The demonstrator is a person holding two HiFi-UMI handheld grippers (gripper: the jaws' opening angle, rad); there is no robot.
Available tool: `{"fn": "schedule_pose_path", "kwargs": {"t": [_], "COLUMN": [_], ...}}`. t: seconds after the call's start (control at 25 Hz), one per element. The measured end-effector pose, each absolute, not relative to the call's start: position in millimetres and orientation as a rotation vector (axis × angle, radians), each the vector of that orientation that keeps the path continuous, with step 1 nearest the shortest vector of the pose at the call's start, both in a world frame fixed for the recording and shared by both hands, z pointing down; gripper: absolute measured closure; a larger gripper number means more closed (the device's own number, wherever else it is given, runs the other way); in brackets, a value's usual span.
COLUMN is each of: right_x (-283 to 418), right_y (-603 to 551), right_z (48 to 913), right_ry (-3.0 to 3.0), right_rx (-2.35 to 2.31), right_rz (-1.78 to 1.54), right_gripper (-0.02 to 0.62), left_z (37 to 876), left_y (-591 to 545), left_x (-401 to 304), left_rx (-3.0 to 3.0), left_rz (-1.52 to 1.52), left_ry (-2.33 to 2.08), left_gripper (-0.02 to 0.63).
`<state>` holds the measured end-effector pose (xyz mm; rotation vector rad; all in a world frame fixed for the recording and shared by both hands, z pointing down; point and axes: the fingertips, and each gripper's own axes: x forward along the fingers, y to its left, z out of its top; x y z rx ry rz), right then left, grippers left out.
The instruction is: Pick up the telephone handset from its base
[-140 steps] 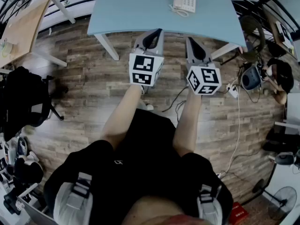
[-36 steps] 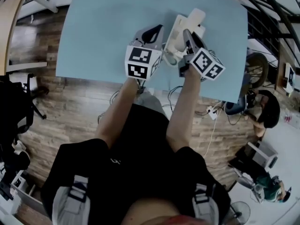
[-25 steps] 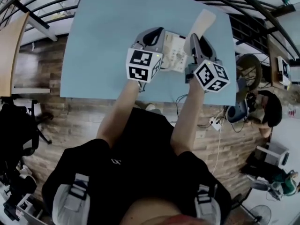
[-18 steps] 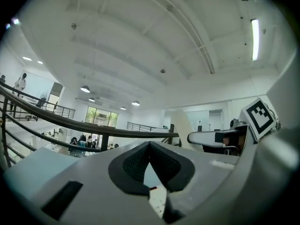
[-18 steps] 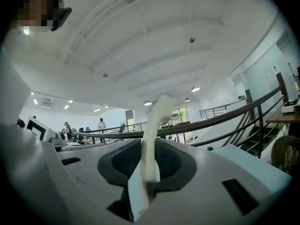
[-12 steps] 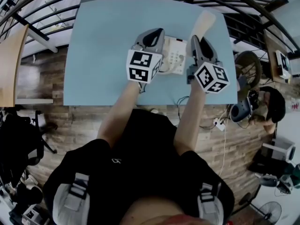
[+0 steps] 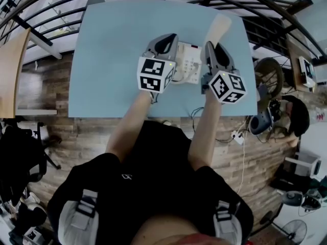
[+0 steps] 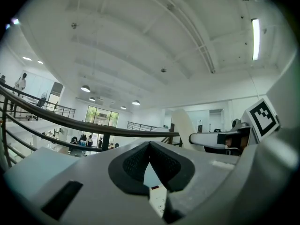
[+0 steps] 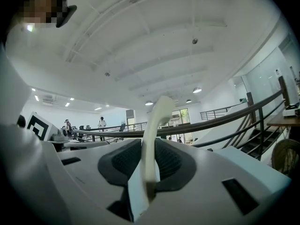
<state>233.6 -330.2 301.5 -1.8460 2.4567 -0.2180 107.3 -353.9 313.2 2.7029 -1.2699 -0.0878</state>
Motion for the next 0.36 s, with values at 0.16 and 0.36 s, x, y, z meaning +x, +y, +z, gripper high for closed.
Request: {"fn": "schedule_pose_path", "kwargs": {"t": [0.16, 0.36], "right_x": [235.5, 239.6], "right_y": [-328.8, -332.5], "right_z": [299.2, 299.2], "right_ry": [2.443, 2.445], "right_rx": [-1.843, -1.835], "right_rz": [-0.221, -0.212], "right_gripper": [0.511, 0.511], "left_z": [312.0, 314.0], "left_y": [-353.8, -358.2], "left_x": [105.7, 108.9], "left_rx": [2.701, 2.697], "left_rz": [-0.094, -0.092], "left_ry": [-1.272, -1.274], "left_gripper": [0.607, 0.607]}}
